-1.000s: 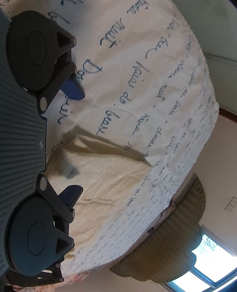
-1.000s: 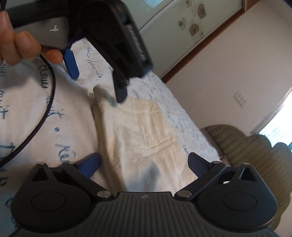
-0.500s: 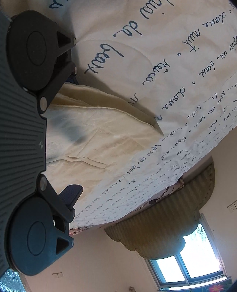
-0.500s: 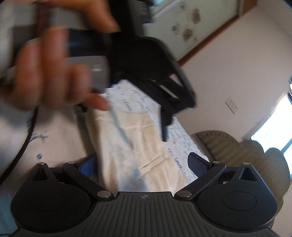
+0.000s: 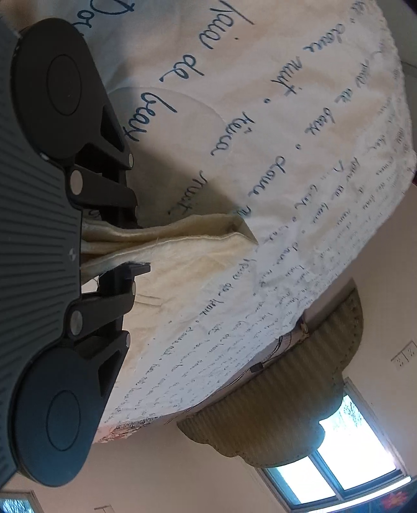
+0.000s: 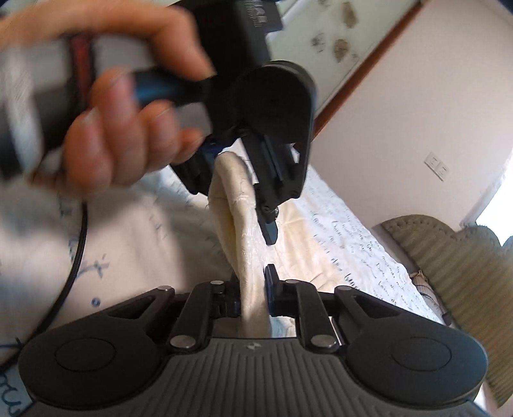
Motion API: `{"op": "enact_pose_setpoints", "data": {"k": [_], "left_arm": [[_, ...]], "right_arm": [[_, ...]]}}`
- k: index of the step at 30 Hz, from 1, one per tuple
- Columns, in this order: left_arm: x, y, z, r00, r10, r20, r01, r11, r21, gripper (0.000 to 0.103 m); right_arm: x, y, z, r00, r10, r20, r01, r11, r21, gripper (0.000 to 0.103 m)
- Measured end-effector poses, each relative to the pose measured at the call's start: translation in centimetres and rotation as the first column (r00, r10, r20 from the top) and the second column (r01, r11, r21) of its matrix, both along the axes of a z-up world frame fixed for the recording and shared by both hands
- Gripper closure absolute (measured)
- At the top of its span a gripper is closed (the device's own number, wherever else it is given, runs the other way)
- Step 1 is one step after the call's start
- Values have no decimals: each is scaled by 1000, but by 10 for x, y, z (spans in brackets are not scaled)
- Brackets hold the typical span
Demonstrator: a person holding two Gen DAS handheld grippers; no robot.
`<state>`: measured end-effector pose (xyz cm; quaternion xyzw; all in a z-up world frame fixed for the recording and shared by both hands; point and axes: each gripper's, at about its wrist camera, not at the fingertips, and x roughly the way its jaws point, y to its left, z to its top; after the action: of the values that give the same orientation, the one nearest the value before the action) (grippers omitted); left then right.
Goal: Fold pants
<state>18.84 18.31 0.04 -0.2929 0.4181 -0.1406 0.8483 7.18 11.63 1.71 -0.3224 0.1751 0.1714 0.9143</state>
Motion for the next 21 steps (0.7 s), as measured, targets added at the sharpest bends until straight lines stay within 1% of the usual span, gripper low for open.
{"op": "enact_pose_setpoints", "data": {"k": [2,5,6,8,11,14,18,21], "left_arm": [[-10,-11,20,998,-8,60,5,999,45,89],[-22,-32,51,989,-32,143,19,996,87,89],[-26,-40,60,985,-42,168,25,995,102,89],[-35,-58,78,974,-64,217,34,990,138,89],[-45,-87,100,956,-94,277,46,984,175,89],[-54,-116,116,936,-135,324,67,975,210,89],[-69,-159,134,908,-203,368,114,962,248,89],[-80,-194,143,882,-264,391,157,946,284,89]], "right_arm": [[-3,-11,13,1000,-5,12,4,999,52,92],[-13,-30,30,999,-22,45,16,991,133,92],[-25,-38,38,998,-31,54,22,986,164,92],[-24,-58,48,996,-51,74,33,975,220,92],[-38,-82,63,991,-84,105,51,957,284,92],[-48,-104,73,984,-122,131,72,939,337,92],[-63,-133,79,970,-180,166,104,915,389,92],[-73,-157,82,959,-224,173,129,891,436,92]]}}
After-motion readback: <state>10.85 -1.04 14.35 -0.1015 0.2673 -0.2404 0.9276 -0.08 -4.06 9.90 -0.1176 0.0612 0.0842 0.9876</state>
